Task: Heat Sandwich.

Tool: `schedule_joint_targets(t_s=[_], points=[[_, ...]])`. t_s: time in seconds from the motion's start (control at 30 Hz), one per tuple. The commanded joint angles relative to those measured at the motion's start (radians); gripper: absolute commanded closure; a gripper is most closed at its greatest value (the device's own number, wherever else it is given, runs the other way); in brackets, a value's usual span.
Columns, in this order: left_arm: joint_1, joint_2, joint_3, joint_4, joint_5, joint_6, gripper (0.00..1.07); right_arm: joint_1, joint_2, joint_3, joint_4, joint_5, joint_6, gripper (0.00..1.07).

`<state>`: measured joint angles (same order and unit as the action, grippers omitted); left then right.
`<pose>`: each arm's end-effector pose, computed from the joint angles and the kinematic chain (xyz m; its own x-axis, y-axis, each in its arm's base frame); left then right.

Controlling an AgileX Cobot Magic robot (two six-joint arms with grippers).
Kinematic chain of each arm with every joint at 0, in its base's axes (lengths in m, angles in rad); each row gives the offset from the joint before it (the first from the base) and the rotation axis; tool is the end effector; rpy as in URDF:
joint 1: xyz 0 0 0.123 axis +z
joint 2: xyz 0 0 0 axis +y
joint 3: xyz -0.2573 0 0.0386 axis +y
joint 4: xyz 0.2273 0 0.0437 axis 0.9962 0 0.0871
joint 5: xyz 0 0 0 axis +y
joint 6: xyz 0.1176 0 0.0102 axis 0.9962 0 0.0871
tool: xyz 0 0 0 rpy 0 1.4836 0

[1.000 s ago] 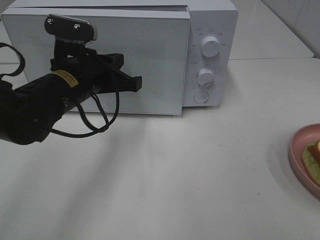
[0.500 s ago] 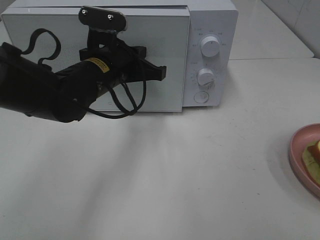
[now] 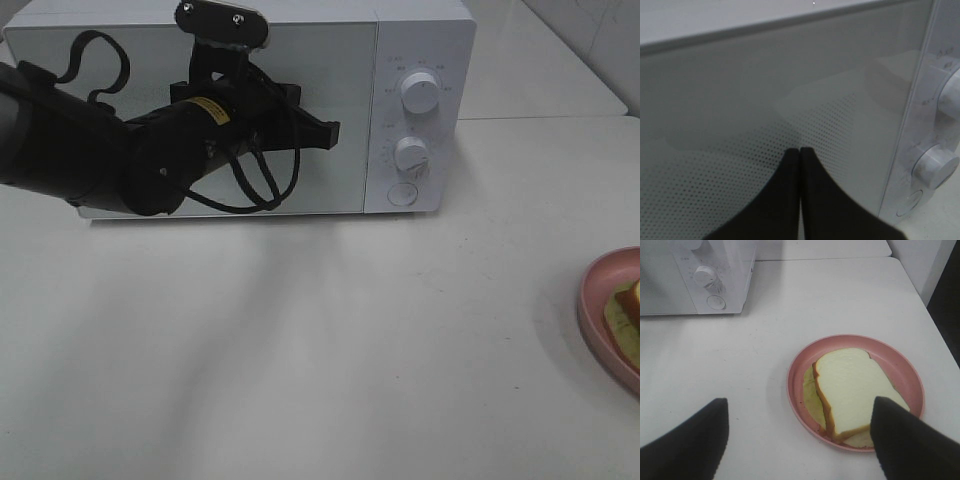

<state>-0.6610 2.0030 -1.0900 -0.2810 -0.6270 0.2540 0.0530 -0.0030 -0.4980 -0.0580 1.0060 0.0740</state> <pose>0.3513 -0.2489 0.1621 -0.1587 0.1539 -0.9753 0.4843 0.8729 0.0589 0.0290 -0.0043 0.2605 -0.4045 0.0215 -0.9143 0.0092 0.9998 0.0194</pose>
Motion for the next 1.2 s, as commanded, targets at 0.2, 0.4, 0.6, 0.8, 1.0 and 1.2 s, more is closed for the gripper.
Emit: schedule_joint_targets(t_s=[0.2,0.4,0.6,0.8,1.0,1.2], points=[[0.009,-0.024,-0.028,-0.062,-0.002,-0.002,1.07,-0.006,-0.028,0.002,-0.002,-0.007,-0.005,0.31],[-0.020,-0.066,-0.009,-0.062,0.072,0.015,1.07,-0.006,-0.028,0.002,-0.002,-0.007,-0.005,0.31],[-0.057,-0.156,0.115,-0.092,0.100,0.011,1.07,-0.006,-0.028,0.002,-0.002,-0.007,-0.006,0.31],[-0.068,-0.247,0.209,-0.127,0.219,0.012,0.57,-0.006,-0.028,0.002,-0.002,-0.007,-0.006,0.31],[-0.064,-0.304,0.227,-0.147,0.413,0.014,0.08,-0.006,-0.028,0.002,-0.002,-0.007,-0.006,0.31],[-0.064,-0.380,0.227,-0.083,0.627,0.017,0.09,-0.006,-0.028,0.002,-0.002,-0.007,-0.004,0.31]])
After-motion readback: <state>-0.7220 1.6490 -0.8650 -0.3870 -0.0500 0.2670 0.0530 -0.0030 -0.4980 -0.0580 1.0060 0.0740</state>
